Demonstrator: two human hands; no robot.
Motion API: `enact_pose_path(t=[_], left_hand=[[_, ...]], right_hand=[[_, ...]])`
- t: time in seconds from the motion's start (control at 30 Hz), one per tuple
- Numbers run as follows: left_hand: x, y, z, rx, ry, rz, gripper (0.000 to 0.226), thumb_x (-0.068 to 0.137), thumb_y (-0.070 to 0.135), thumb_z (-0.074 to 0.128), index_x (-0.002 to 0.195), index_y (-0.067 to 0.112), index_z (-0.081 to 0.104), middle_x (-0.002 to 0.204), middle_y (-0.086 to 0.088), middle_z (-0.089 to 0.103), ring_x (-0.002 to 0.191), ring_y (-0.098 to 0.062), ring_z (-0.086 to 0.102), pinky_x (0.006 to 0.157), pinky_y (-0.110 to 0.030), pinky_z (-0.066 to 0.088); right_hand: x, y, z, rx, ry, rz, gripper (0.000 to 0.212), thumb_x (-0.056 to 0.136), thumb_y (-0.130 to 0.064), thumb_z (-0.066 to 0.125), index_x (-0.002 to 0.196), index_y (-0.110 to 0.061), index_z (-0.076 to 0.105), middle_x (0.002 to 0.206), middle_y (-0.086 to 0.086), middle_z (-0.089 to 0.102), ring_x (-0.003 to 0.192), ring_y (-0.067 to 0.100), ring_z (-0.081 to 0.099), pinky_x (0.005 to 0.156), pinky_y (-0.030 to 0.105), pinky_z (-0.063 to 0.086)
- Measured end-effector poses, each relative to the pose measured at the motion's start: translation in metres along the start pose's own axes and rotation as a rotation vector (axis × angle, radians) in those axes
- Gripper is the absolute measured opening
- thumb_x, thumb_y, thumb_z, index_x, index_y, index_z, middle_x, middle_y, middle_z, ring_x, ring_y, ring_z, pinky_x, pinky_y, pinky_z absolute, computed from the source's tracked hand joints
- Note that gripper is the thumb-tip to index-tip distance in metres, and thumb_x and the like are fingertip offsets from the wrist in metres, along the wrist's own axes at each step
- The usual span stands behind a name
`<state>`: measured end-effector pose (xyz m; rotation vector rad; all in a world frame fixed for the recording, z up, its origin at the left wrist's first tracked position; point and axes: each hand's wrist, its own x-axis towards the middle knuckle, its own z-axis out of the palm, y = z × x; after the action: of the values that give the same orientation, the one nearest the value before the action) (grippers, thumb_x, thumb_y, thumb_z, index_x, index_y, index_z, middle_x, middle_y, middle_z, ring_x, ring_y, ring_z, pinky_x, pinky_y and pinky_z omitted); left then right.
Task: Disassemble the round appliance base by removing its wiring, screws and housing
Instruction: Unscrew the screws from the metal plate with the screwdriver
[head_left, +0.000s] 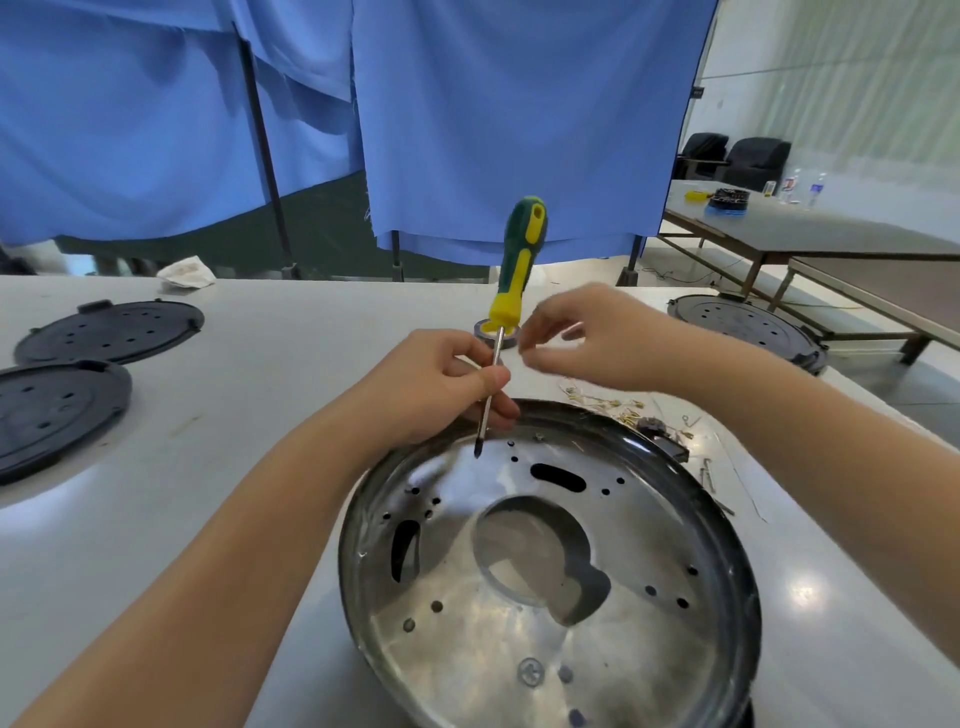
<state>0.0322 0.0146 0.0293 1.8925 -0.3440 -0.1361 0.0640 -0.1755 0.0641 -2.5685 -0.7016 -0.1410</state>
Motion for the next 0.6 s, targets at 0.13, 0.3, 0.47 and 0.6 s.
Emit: enact_pose_path(t=[0.13, 0.3, 0.47, 0.6], left_hand=[[-0.003, 0.008, 0.004, -0.009, 0.034, 0.063, 0.011, 0.093, 0.015, 0.060, 0.095, 0.005, 0.061, 0.074, -0.007, 0.076, 0.071, -0.019, 0.074, 0.071, -0.022, 0.058], [-0.003, 0.005, 0.014, 0.028, 0.053, 0.121, 0.013, 0.089, 0.016, 0.066, 0.101, 0.010, 0.066, 0.076, -0.012, 0.075, 0.074, -0.020, 0.073, 0.075, -0.022, 0.057], [0.003, 0.003, 0.016, 0.196, 0.071, 0.132, 0.013, 0.091, 0.024, 0.062, 0.098, 0.015, 0.069, 0.087, 0.000, 0.075, 0.080, -0.010, 0.071, 0.074, -0.020, 0.055], [0.006, -0.002, 0.020, 0.225, -0.051, 0.006, 0.021, 0.099, 0.015, 0.047, 0.104, 0.017, 0.067, 0.096, 0.004, 0.073, 0.082, -0.003, 0.067, 0.073, -0.018, 0.054]], right_hand=[[-0.001, -0.009, -0.004, 0.545, -0.093, 0.104, 0.024, 0.076, -0.029, 0.064, 0.099, -0.022, 0.070, 0.098, -0.004, 0.073, 0.092, 0.006, 0.068, 0.084, 0.025, 0.053], [-0.001, -0.014, 0.023, 0.524, 0.128, 0.106, 0.024, 0.081, -0.033, 0.074, 0.095, -0.015, 0.069, 0.081, -0.001, 0.072, 0.076, 0.009, 0.067, 0.076, 0.025, 0.057], [-0.007, -0.005, 0.020, 0.716, 0.214, 0.140, 0.011, 0.087, -0.015, 0.069, 0.094, -0.008, 0.069, 0.091, 0.017, 0.069, 0.071, 0.014, 0.071, 0.064, 0.025, 0.059], [-0.011, 0.007, 0.009, 0.745, 0.364, 0.195, 0.011, 0.089, -0.010, 0.065, 0.100, -0.006, 0.063, 0.100, 0.020, 0.066, 0.075, 0.023, 0.072, 0.060, 0.022, 0.057]])
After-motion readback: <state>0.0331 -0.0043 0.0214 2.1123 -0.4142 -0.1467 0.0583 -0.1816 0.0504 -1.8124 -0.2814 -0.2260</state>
